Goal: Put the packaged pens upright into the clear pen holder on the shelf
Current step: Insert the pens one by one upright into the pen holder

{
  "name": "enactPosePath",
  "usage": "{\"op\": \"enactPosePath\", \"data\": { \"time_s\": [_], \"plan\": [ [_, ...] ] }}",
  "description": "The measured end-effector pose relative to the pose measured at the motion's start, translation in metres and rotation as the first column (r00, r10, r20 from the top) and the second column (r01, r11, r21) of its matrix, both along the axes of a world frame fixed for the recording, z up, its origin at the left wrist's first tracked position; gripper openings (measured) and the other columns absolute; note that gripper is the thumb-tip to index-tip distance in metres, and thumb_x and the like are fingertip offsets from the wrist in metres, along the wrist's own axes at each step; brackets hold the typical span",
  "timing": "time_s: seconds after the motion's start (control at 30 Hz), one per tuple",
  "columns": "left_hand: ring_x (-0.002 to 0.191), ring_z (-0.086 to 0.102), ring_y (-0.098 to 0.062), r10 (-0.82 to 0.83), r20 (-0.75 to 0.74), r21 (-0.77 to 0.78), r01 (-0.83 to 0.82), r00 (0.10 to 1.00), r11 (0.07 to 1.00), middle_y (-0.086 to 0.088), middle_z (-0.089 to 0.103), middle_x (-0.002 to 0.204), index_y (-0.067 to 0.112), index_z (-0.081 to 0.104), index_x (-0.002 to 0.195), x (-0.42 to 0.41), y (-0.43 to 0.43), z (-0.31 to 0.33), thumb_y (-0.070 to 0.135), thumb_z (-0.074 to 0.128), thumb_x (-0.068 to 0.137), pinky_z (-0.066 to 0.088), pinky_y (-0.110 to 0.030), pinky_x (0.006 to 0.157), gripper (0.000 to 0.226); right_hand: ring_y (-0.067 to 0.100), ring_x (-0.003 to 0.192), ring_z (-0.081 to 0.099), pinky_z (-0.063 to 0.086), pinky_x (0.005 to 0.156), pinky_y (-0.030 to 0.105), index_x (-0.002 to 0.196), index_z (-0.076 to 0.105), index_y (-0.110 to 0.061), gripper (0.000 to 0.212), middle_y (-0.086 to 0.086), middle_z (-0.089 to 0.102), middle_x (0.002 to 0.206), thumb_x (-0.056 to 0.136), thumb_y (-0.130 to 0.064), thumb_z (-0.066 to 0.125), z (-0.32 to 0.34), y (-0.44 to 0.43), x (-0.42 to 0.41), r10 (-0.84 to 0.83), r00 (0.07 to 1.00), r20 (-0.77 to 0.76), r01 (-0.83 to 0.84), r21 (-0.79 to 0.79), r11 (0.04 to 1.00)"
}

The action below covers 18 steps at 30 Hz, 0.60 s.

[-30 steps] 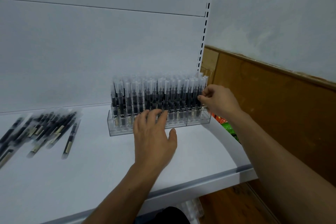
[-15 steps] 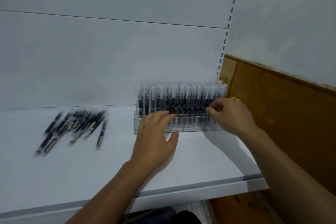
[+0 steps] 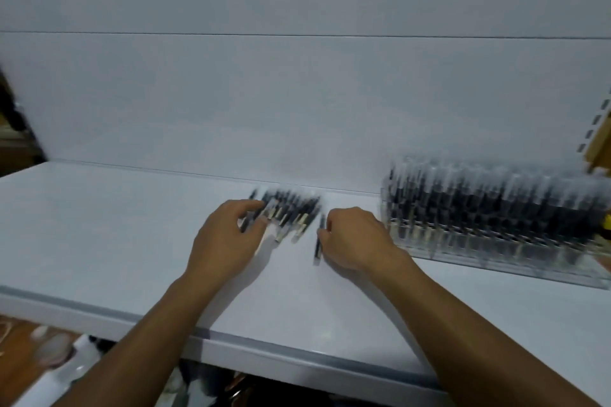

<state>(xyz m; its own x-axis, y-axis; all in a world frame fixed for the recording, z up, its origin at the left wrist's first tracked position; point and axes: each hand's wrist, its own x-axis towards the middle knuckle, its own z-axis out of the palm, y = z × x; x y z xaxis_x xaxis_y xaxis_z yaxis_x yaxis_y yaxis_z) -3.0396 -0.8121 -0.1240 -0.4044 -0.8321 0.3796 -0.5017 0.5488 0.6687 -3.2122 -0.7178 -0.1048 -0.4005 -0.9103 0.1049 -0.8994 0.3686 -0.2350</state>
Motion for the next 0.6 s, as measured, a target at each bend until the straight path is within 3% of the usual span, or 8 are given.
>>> {"op": "enactPosePath", "data": {
  "time_s": [0.1, 0.2, 0.33, 0.4, 0.5, 0.6],
  "plan": [
    [0.106, 0.054, -0.006, 0.081, 0.033, 0.094, -0.083, 0.996, 0.992, 0.011, 0.058, 0.123, 0.027, 0.061, 0.121, 0.010, -0.019, 0.000, 0.032, 0.058, 0.092, 0.041, -0.026, 0.090, 0.029, 0.030, 0.097, 0.059, 0.038, 0.072, 0.028, 0.088, 0.052, -0.016, 0.025, 0.009, 0.064, 0.102, 0.096, -0.040, 0.048, -0.001, -0.021, 0.003, -0.034, 0.999, 0.002, 0.034, 0.032, 0.999],
    [0.104, 0.056, -0.007, 0.117, 0.093, 0.165, -0.131, 0.989, 0.978, 0.013, 0.059, 0.122, 0.028, 0.059, 0.123, 0.011, -0.043, 0.001, 0.035, 0.057, 0.092, 0.042, -0.027, 0.090, 0.033, 0.023, 0.077, 0.054, 0.039, 0.065, 0.027, 0.076, 0.050, -0.014, 0.028, 0.001, 0.056, 0.080, 0.094, -0.036, 0.050, -0.007, -0.030, 0.000, -0.086, 0.995, 0.045, 0.084, 0.046, 0.995],
    [0.112, 0.056, -0.014, 0.103, 0.213, 0.227, -0.152, 0.972, 0.962, 0.008, 0.061, 0.120, 0.022, 0.059, 0.125, 0.002, -0.076, 0.007, 0.036, 0.061, 0.089, 0.040, -0.027, 0.092, 0.039, 0.020, 0.060, 0.056, 0.043, 0.055, 0.029, 0.059, 0.048, -0.013, 0.033, 0.003, 0.057, 0.059, 0.088, -0.029, 0.053, -0.012, -0.029, -0.008, -0.135, 0.968, 0.211, 0.141, -0.014, 0.990],
    [0.106, 0.056, -0.016, 0.081, 0.287, 0.252, -0.157, 0.954, 0.955, 0.004, 0.061, 0.112, 0.020, 0.062, 0.117, -0.006, -0.089, 0.011, 0.036, 0.062, 0.088, 0.041, -0.029, 0.089, 0.033, 0.025, 0.068, 0.064, 0.048, 0.061, 0.032, 0.062, 0.053, -0.011, 0.030, 0.009, 0.066, 0.064, 0.086, -0.027, 0.054, -0.011, -0.028, -0.009, -0.123, 0.945, 0.303, 0.147, -0.058, 0.987],
    [0.083, 0.061, -0.022, 0.048, 0.365, 0.264, -0.153, 0.930, 0.952, -0.005, 0.065, 0.088, 0.017, 0.066, 0.088, -0.020, -0.108, 0.018, 0.032, 0.065, 0.086, 0.050, -0.032, 0.081, 0.015, 0.024, 0.077, 0.066, 0.050, 0.067, 0.033, 0.072, 0.060, -0.006, 0.026, 0.010, 0.071, 0.071, 0.087, -0.027, 0.053, -0.014, -0.032, -0.006, -0.079, 0.922, 0.379, 0.139, -0.133, 0.981],
    [0.088, 0.068, -0.028, 0.029, 0.433, 0.285, -0.168, 0.901, 0.944, -0.013, 0.072, 0.088, 0.004, 0.069, 0.086, -0.031, -0.123, 0.020, 0.026, 0.069, 0.082, 0.054, -0.035, 0.084, 0.022, 0.012, 0.074, 0.062, 0.046, 0.066, 0.027, 0.083, 0.062, -0.013, 0.019, 0.000, 0.069, 0.069, 0.088, -0.029, 0.053, -0.016, -0.036, -0.003, -0.044, 0.920, 0.388, 0.129, -0.195, 0.972]
  ]
}}
